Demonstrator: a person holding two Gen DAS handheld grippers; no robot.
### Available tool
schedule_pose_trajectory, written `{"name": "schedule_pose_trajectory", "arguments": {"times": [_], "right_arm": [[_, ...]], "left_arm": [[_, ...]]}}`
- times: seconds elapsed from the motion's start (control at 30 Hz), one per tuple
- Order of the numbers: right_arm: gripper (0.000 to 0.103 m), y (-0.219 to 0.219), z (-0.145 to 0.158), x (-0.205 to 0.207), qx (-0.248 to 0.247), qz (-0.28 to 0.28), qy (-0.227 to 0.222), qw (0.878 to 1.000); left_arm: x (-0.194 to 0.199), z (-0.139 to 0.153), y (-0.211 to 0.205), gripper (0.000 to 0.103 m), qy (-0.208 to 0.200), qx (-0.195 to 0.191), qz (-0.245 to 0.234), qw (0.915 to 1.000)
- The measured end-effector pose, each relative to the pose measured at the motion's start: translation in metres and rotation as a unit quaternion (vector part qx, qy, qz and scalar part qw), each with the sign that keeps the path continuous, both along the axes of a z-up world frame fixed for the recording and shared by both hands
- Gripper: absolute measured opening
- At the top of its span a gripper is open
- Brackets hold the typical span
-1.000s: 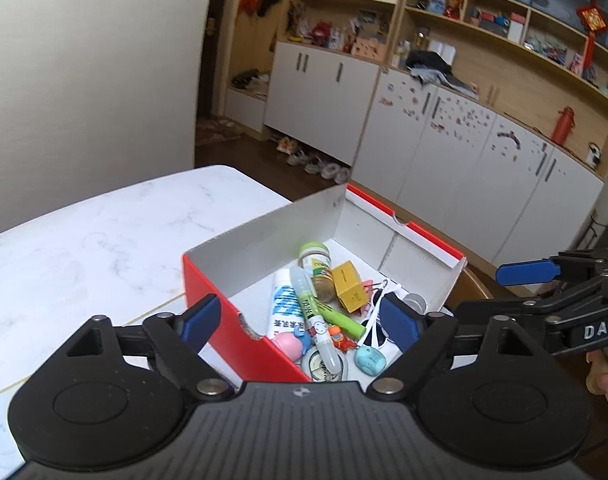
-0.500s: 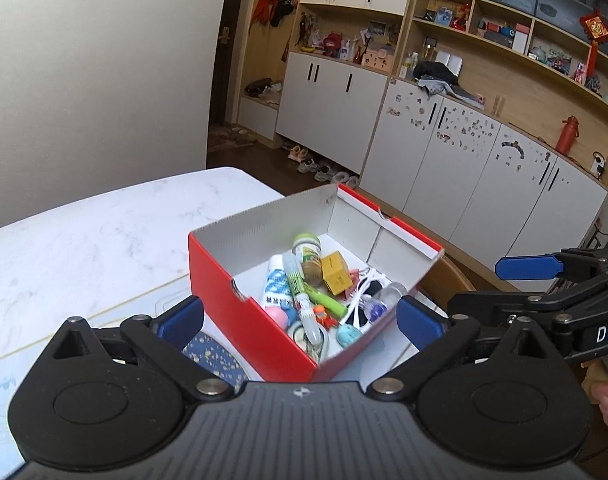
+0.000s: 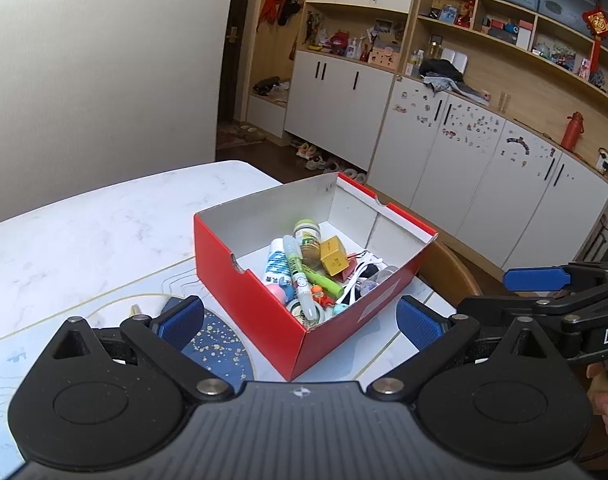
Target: Organize rigid objects
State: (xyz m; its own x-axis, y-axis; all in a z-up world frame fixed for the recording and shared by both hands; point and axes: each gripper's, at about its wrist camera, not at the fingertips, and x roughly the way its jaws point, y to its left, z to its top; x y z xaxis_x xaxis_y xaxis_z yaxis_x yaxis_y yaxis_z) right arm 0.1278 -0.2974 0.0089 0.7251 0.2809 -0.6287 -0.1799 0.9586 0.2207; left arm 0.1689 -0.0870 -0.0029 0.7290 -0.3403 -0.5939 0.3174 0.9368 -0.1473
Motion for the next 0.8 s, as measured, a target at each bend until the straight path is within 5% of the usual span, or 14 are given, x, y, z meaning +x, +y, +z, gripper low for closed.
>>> {"name": "schedule_pose_trajectory", "arguments": {"times": [0.8], "right_arm": [[0.102,-0.050,-0.016,0.006,0.022,0.026,0.003,0.999]], "left_arm": [[0.003,-0.008,-0.054,0.103,0.014,0.025,0.053,0.9982]]}}
